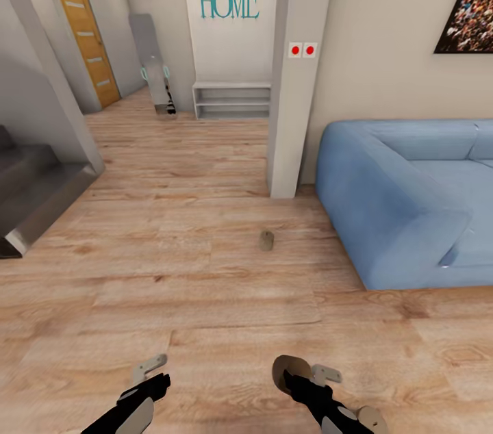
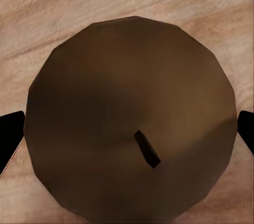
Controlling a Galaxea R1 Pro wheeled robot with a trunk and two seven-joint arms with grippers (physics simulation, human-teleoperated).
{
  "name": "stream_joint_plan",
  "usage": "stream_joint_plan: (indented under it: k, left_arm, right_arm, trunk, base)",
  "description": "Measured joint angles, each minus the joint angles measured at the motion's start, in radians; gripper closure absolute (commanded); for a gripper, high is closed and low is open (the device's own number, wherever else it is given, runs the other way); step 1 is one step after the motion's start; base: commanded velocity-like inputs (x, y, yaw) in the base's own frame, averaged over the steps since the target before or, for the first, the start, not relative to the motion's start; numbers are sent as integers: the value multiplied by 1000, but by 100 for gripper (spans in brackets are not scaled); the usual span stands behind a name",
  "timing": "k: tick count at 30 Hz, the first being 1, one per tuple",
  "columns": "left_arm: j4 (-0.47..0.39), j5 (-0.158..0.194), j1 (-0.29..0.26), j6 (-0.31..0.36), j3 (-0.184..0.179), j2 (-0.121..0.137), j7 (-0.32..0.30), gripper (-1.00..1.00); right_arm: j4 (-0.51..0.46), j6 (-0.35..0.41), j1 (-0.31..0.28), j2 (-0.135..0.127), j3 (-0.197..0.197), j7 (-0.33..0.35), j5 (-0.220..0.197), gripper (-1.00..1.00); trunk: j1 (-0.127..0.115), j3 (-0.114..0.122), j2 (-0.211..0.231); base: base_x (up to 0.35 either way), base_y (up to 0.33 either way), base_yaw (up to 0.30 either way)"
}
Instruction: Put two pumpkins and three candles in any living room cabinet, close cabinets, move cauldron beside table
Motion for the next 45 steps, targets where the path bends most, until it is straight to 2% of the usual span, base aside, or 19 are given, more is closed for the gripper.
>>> stream_joint_plan:
  k: [45]
  left_arm:
    - [0, 1, 0, 0, 0, 0, 0, -100]
  right_arm:
    - [-2, -1, 0, 2, 0, 1, 1, 100]
  trunk:
    - [0, 0, 0]
  base:
    - [311, 13, 0]
